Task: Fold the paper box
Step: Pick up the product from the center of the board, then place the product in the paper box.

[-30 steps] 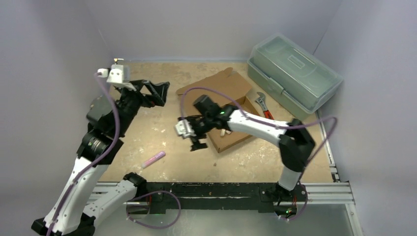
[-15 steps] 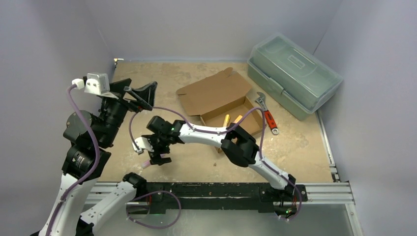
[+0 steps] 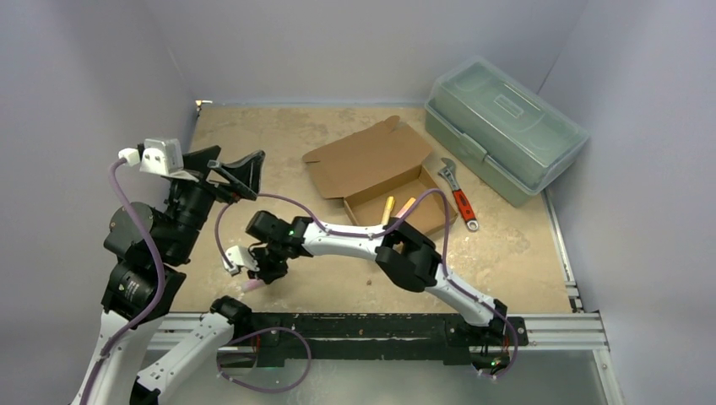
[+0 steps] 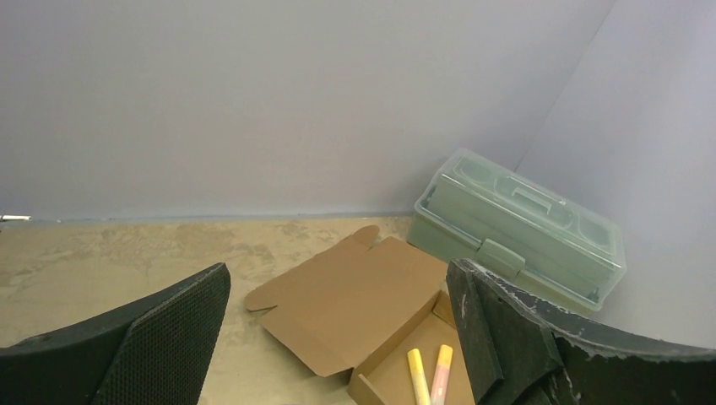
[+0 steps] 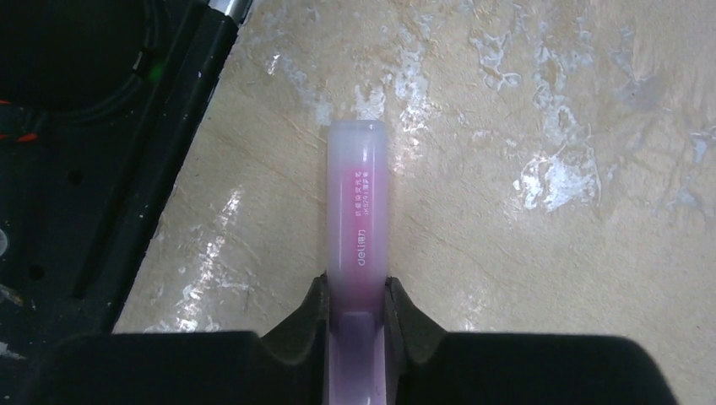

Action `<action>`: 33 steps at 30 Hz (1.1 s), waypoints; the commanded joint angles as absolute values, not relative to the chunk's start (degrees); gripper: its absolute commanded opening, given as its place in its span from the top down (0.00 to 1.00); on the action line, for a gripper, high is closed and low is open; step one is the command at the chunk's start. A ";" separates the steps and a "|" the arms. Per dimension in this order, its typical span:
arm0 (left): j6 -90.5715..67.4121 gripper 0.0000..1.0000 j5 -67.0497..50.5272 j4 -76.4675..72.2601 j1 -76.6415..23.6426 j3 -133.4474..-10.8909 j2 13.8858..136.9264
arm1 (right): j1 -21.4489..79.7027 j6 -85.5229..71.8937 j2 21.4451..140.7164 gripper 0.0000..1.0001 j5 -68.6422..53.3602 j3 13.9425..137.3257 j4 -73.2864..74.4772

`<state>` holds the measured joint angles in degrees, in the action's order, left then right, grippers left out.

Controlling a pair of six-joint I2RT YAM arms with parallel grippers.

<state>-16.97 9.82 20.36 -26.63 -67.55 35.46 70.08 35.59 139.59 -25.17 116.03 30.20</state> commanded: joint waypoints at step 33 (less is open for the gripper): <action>-49.97 0.01 -12.35 -6.50 -26.37 -25.18 28.15 | 24.86 52.22 81.55 0.80 -27.46 67.01 35.99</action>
<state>-43.13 -8.91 4.82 -26.63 -29.30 26.37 26.74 50.61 84.75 -28.05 69.04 41.91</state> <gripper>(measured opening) 0.993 0.213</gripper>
